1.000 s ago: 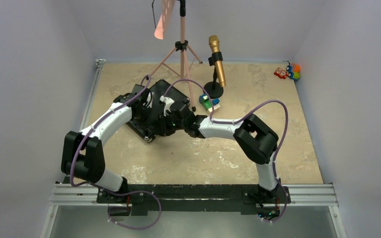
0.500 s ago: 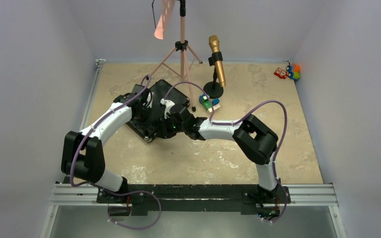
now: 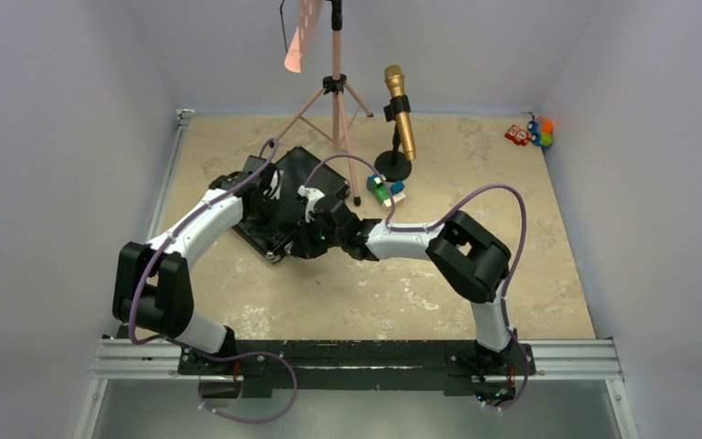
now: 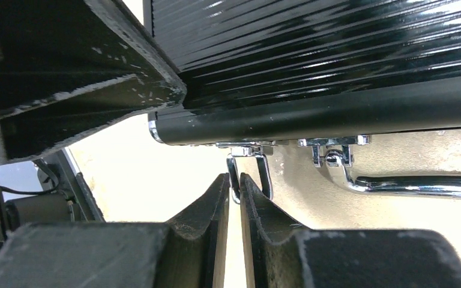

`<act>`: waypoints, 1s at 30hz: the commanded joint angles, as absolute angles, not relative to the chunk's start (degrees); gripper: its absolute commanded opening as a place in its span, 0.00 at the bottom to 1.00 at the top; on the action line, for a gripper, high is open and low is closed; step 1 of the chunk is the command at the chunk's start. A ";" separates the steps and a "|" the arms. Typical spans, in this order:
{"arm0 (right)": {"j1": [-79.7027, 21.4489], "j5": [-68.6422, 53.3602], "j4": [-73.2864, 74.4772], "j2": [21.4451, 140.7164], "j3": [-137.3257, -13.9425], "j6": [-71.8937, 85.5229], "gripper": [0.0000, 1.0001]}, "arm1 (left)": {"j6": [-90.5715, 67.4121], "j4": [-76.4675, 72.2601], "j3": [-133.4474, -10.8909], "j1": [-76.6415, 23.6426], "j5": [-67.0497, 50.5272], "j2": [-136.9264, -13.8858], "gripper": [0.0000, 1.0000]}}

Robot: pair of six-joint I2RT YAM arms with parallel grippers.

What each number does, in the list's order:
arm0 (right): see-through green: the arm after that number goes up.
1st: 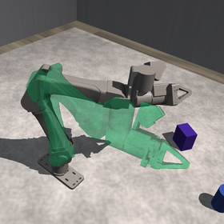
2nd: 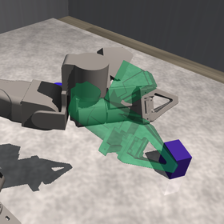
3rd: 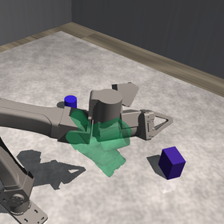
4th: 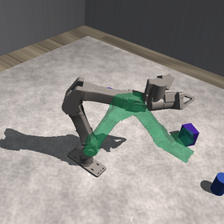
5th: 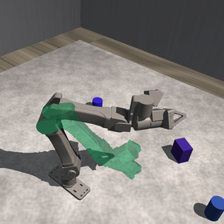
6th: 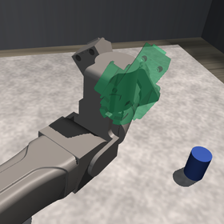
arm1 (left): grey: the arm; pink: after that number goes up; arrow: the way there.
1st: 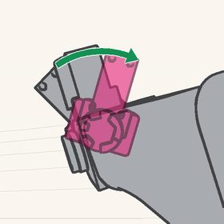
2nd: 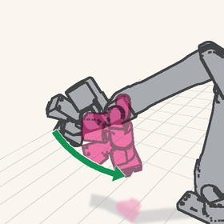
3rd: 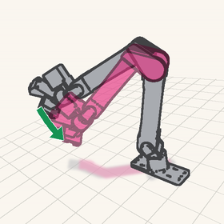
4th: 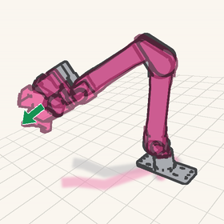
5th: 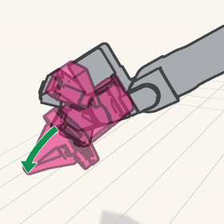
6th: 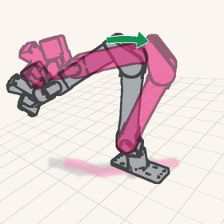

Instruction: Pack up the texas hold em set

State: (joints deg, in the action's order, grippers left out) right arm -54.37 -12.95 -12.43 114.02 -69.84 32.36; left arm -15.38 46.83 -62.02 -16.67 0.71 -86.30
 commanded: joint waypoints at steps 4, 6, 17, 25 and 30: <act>-54.76 -11.86 -12.38 116.96 -69.93 32.59 0.17 | -14.23 47.94 -63.46 -16.44 1.05 -86.33 0.17; -54.76 -11.95 -12.50 117.52 -70.05 32.61 0.17 | -14.16 47.99 -63.51 -16.44 1.05 -86.25 0.17; -54.76 -11.54 -13.24 116.39 -69.32 32.20 0.17 | -14.08 47.02 -63.27 -16.52 0.79 -84.54 0.17; -54.76 -10.06 -14.44 114.02 -67.96 31.47 0.20 | -13.80 44.42 -61.86 -16.61 2.36 -79.11 0.20; -54.75 -9.79 -16.75 115.97 -68.91 31.55 0.20 | -13.71 44.43 -61.79 -16.61 2.73 -78.54 0.20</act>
